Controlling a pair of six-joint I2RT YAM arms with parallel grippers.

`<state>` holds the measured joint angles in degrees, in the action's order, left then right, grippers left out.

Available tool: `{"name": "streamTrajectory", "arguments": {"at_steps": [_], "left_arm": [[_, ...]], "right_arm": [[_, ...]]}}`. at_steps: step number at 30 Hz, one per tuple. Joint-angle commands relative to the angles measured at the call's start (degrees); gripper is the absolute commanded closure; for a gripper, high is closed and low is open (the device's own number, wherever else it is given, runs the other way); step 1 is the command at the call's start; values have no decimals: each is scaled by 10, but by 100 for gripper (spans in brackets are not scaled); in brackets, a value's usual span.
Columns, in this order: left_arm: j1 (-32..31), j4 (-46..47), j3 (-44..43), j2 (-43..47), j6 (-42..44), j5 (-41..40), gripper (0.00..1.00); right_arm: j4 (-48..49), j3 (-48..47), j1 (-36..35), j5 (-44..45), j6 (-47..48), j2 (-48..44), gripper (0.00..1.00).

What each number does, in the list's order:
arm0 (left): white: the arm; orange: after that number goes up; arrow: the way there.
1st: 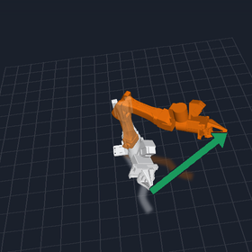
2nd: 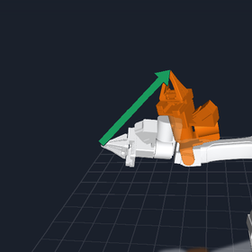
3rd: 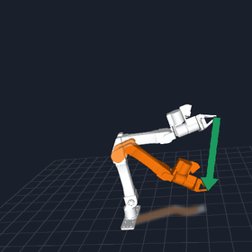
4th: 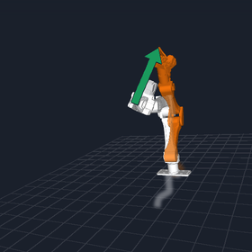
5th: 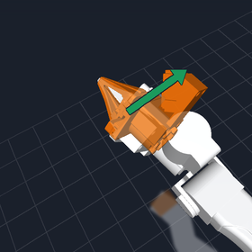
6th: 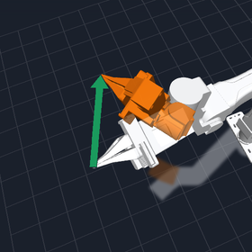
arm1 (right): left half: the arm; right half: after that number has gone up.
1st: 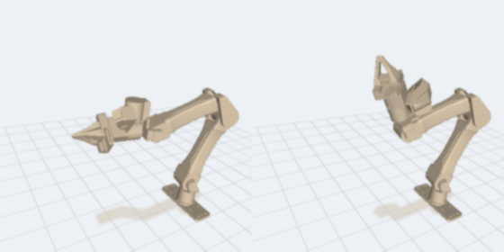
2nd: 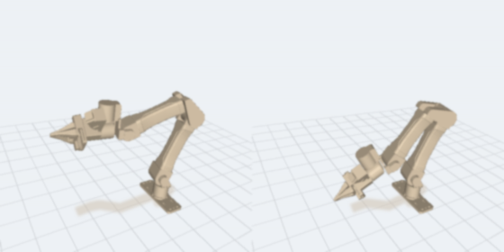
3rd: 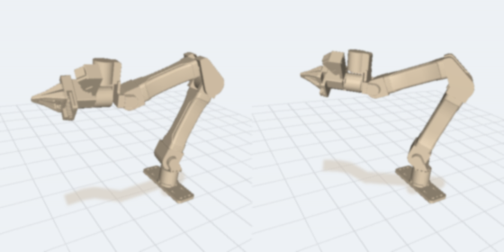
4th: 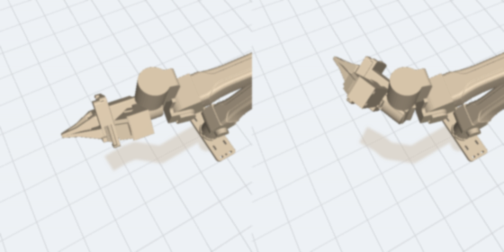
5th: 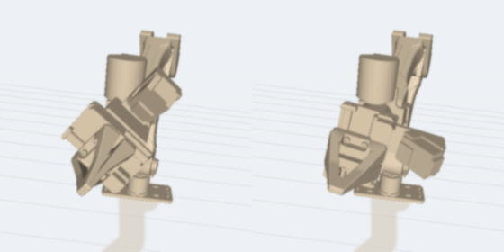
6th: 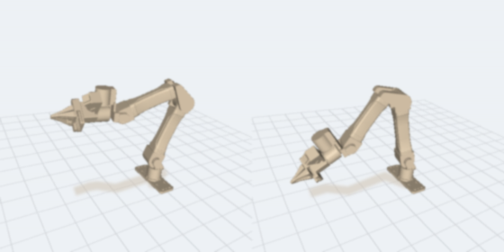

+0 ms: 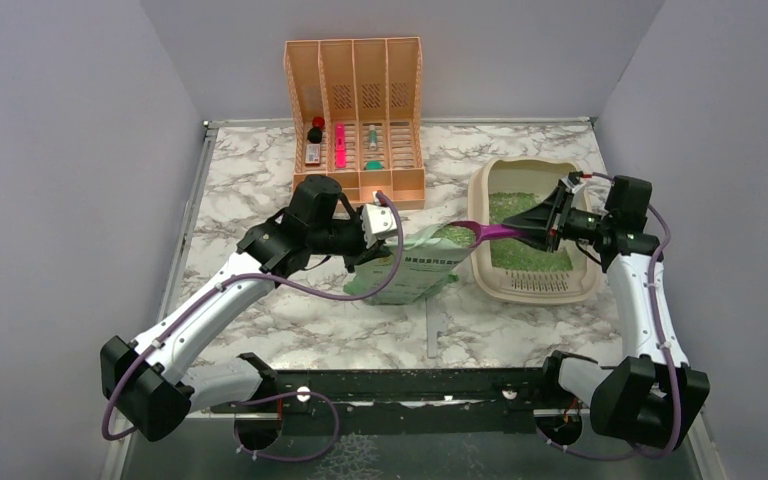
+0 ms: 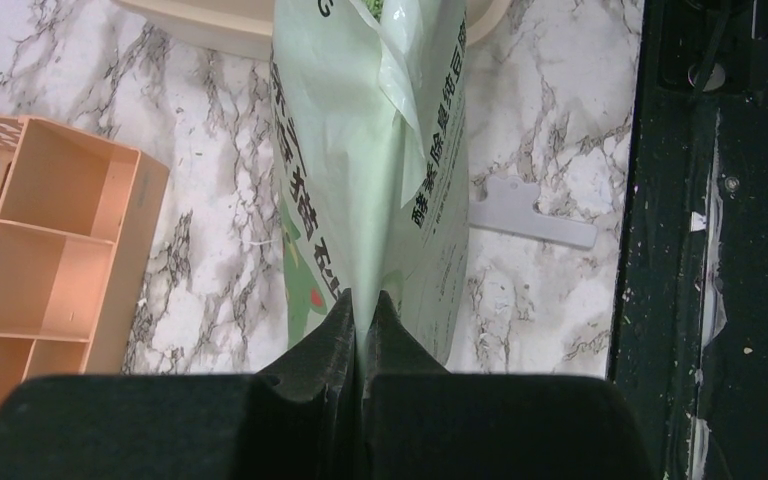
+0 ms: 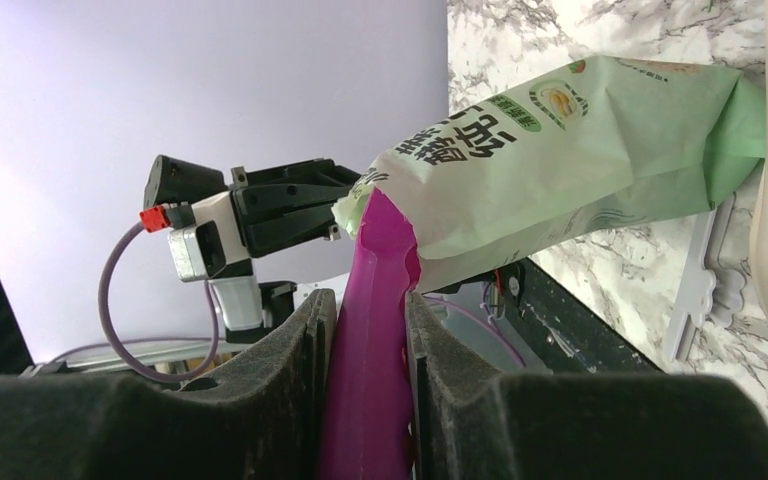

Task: Fill the litter box with clean litter
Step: 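Scoop the cat litter from the cat litter bag.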

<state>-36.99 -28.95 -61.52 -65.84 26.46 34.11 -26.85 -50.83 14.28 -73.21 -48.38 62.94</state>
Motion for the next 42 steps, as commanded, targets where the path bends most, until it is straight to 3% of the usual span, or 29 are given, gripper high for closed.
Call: {"name": "streamTrajectory", "arguments": {"at_steps": [1,10,17,22,29,34,39,40,42], "left_arm": [[10,-29,-49,22,8,-39,100],[10,-41,-103,20,31,-99,100],[10,-58,-96,35,36,-135,100],[10,-61,-75,45,38,-98,99],[10,-75,-61,10,10,-31,63],[10,-90,-61,-13,15,-29,51],[10,-92,-71,-45,16,-42,46],[10,-93,-75,-52,15,-43,47],[10,-96,-79,-64,15,-43,58]], "right_arm": [[-26,-54,25,35,16,-4,99],[44,-52,-60,75,-37,12,99],[110,-43,-125,102,-71,36,99],[110,-45,-134,101,-64,46,99],[91,-32,-134,100,-51,35,99],[86,-21,-134,97,-46,30,99],[69,-29,-134,95,-34,25,99],[68,-29,-134,95,-34,24,99],[68,-29,-134,92,-32,24,99]]}}
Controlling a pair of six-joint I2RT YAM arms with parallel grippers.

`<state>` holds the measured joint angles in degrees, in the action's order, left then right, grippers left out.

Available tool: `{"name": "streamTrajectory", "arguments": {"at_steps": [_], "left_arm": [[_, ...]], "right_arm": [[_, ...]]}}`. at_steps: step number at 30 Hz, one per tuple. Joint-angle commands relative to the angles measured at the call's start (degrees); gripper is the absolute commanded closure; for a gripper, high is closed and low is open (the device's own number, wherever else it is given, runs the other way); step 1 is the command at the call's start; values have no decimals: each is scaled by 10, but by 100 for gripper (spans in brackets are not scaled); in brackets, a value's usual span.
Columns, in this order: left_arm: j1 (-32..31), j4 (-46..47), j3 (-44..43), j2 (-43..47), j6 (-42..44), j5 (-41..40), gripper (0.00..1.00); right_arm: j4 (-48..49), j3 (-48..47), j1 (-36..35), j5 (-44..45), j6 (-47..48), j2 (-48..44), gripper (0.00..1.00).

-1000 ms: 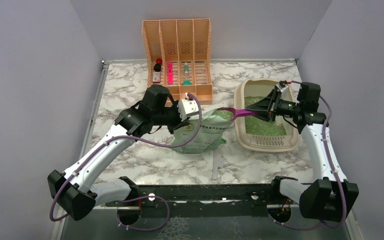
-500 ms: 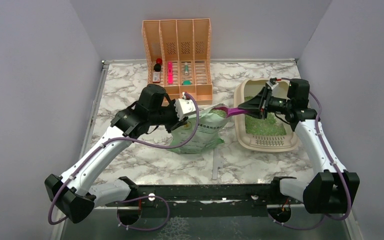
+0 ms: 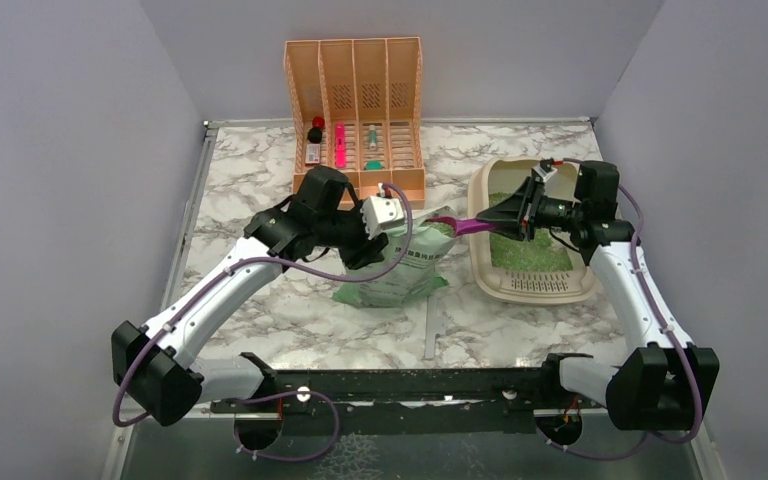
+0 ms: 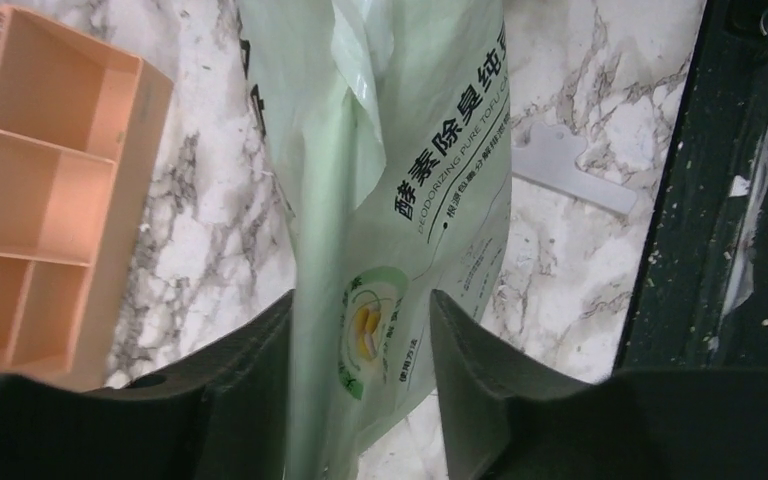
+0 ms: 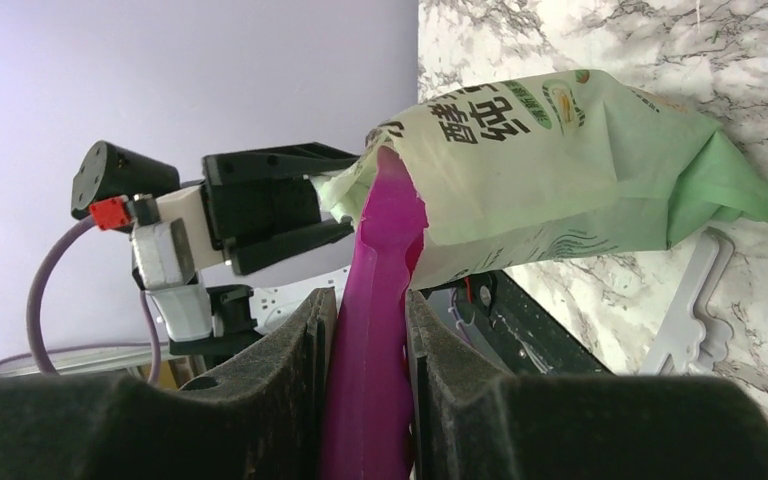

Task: Fill the litter box with clean litter
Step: 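Scoop the cat litter from the cat litter bag.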

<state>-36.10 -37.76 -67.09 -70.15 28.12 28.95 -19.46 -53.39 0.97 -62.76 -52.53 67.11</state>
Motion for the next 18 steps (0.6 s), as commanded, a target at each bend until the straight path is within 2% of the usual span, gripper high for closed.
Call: {"name": "streamTrajectory", "arguments": {"at_steps": [1,4,5,13,18], "left_arm": [[1,-9,-23,-24,-2,8,65],[1,-9,-18,-24,-7,5,96],[1,-9,-14,-22,-8,6,100],[-1,-7,19,9,4,48,100],[-24,-4,35,19,8,22,100]], "right_arm": [[-7,-5,-1,-13,10,-19,99],[-12,-8,0,-9,10,-21,99],[-13,-11,0,-6,9,-22,99],[-47,-17,34,0,10,-35,99],[-120,-61,49,19,63,-26,99]]}}
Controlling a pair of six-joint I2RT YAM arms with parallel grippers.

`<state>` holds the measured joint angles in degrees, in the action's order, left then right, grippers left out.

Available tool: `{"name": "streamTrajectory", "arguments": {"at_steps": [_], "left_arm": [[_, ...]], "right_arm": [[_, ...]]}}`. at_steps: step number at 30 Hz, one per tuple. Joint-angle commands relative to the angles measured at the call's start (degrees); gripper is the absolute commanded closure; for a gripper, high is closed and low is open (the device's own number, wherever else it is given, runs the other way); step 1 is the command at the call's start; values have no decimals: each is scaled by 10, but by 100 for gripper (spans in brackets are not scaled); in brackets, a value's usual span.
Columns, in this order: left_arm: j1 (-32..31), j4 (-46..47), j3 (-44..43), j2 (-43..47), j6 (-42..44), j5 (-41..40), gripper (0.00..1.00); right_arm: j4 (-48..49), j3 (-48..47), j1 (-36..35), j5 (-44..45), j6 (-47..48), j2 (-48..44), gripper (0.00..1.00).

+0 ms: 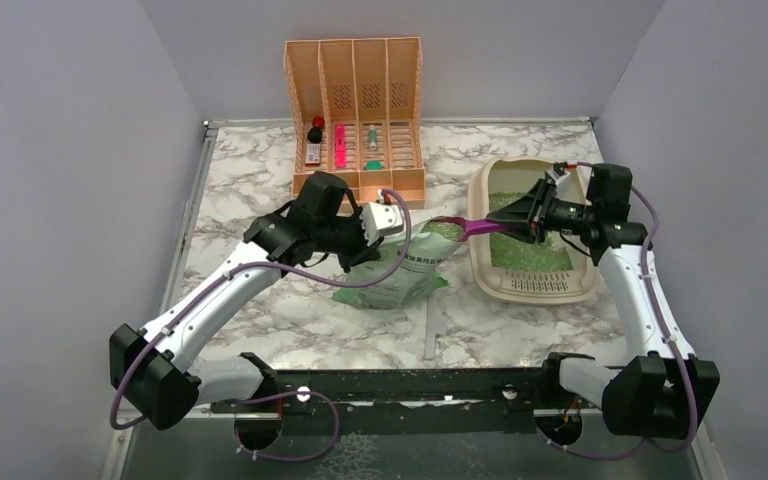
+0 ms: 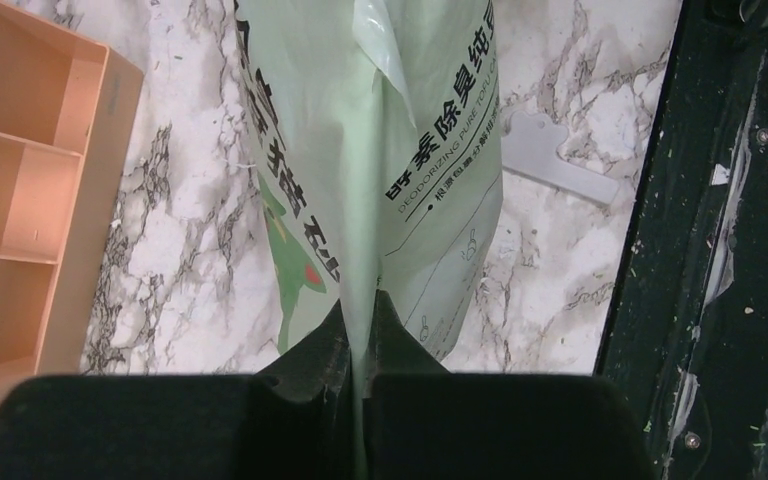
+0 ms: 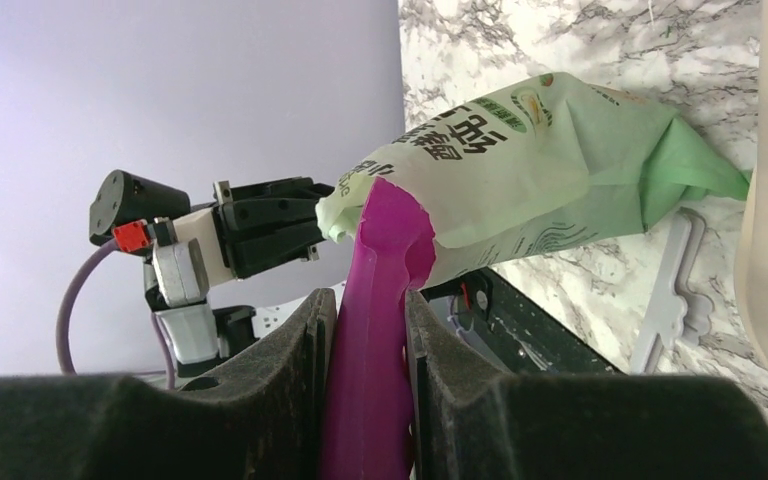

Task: Fill the litter box with clean litter
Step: 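Scoop the cat litter from the cat litter bag.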

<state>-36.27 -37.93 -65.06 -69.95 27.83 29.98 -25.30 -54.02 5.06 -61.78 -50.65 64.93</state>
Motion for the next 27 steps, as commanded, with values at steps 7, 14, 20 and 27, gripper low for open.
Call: {"name": "streamTrajectory", "arguments": {"at_steps": [7,14,20,27], "left_arm": [[-54,0,19,21,20,-80,100],[-55,18,23,43,24,-110,100],[-56,29,30,57,23,-107,100],[-55,47,24,57,8,-88,100]], "right_arm": [[-143,-117,11,26,100,11,99],[-109,-77,33,-28,87,3,99],[-70,-31,98,-131,81,3,99],[-88,-6,105,-160,115,19,99]]}}
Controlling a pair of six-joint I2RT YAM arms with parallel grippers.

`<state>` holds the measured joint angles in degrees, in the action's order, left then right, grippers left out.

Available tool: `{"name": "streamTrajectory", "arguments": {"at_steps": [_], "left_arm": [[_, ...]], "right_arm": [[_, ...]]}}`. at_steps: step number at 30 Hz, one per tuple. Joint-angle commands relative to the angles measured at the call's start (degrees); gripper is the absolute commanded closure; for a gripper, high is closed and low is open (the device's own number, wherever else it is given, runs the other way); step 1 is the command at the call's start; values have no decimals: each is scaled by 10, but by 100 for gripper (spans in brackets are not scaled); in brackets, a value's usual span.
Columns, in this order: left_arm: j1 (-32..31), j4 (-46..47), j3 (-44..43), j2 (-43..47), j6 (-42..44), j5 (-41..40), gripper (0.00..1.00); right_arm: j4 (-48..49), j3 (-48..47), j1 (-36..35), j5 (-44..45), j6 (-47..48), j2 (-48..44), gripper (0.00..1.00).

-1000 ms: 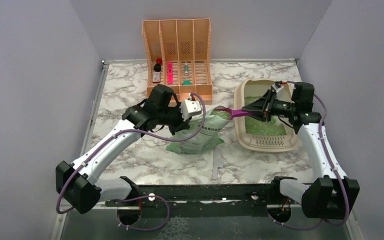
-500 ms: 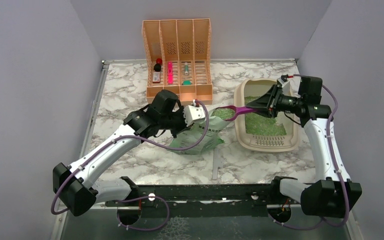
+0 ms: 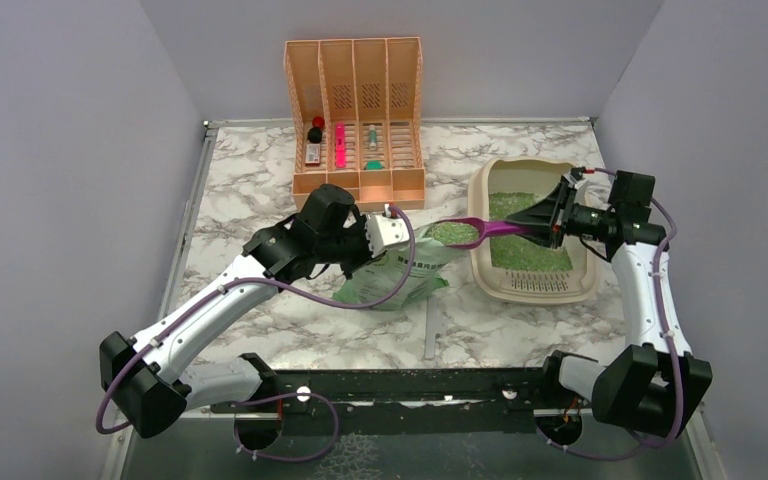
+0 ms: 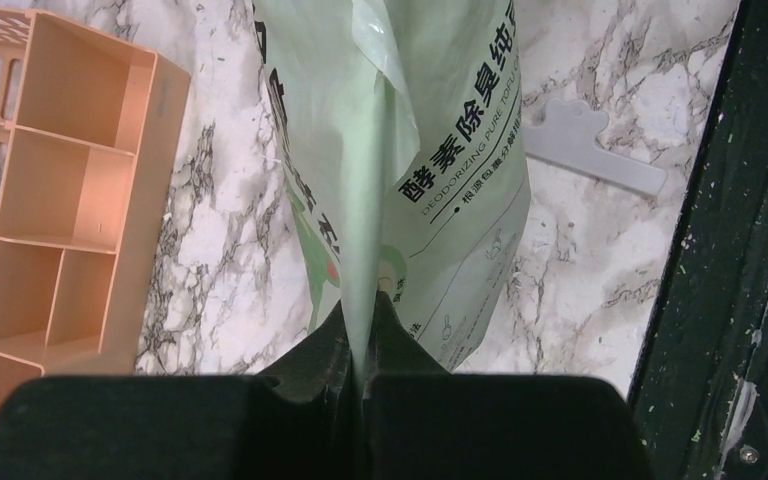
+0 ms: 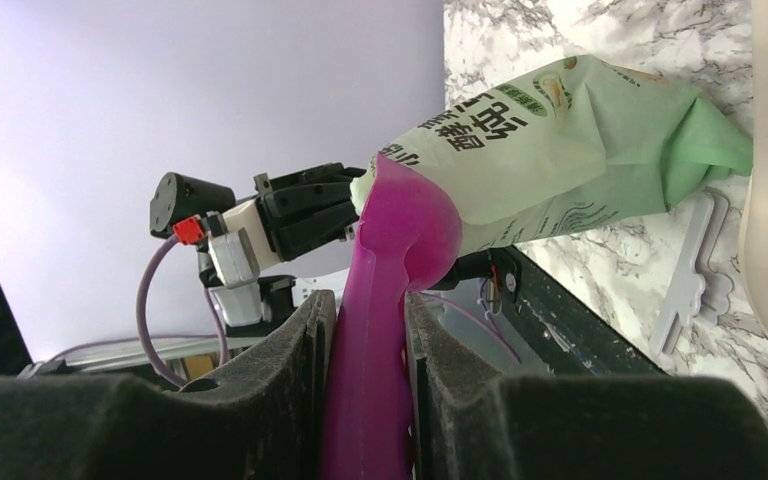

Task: Fill the litter box with clean litter
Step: 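Scoop the cat litter from the cat litter bag.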

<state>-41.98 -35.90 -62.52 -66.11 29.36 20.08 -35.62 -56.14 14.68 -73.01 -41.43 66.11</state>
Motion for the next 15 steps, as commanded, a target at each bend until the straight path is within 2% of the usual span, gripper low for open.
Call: {"name": "streamTrajectory", "arguments": {"at_steps": [1,15], "left_arm": [[2,27,-4,18,-9,13,100],[2,29,-8,27,-15,19,100]], "right_arm": [[19,23,12,-53,23,8,99],[73,88,50,-87,13,-1,99]]}}
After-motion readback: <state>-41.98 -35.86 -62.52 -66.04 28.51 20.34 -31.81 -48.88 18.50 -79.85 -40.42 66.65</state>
